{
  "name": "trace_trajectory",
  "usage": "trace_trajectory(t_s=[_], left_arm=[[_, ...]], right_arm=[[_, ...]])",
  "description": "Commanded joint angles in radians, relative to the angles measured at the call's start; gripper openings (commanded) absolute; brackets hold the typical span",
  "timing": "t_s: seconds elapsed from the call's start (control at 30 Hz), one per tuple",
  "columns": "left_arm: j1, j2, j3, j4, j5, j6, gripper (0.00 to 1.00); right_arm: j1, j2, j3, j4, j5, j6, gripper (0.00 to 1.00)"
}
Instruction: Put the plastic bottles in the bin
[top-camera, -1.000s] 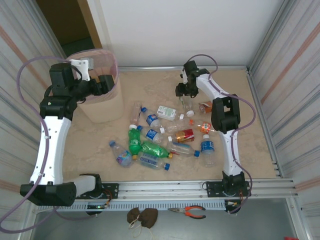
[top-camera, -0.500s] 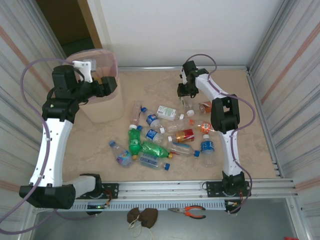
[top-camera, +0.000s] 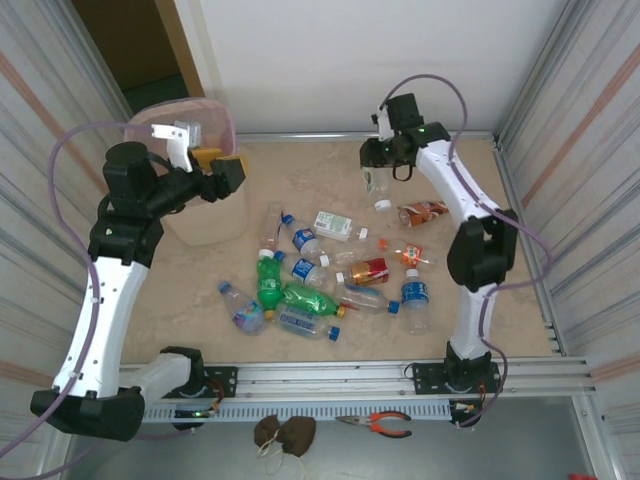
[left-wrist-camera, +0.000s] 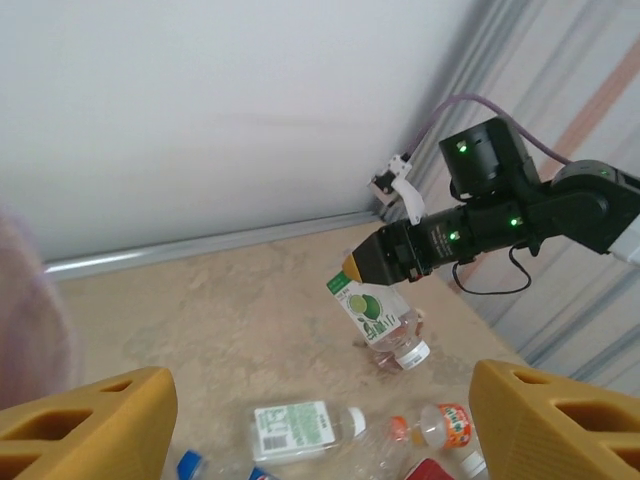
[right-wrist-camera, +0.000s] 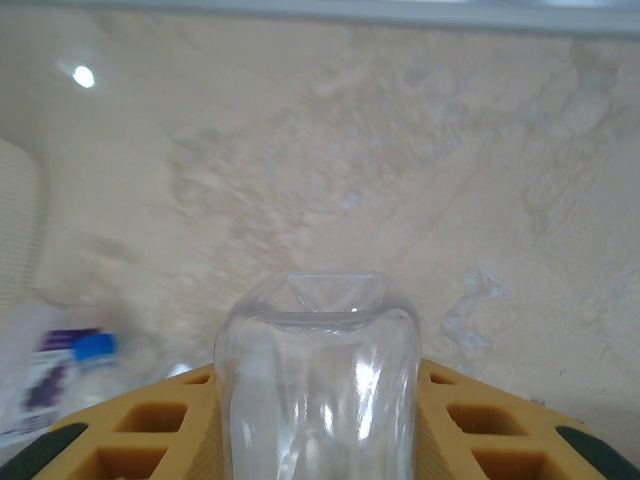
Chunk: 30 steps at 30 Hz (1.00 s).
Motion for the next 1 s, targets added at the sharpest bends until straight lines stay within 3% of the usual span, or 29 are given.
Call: trace_trajectory(t_s=[0.0,0.5,0.73,0.97], left_arm=[[-0.028,-0.022,-0.011,0.144,0.071,-0.012,0.76],[-0.235,0.051,0.075,0.276,0.155,0.033,0.74],[-0.322,0.107,0.127,0.312,0.235,0.055,0.75],[-0.415,0.169,0.194,0.355,0.321,0.089,0.75]], right_arm=[[-0.012,-0.143,-0.080,0.095,-0.116,0.059,0.34],[-0.013,-0.668,-0.467,0.602,-0.449,0.177,0.31],[-0.002,-0.806,-0.542,0.816,-0.618,0.244,0.32],[0.035,-0.856,-0.525,0.914,-0.710,0.301,0.30]])
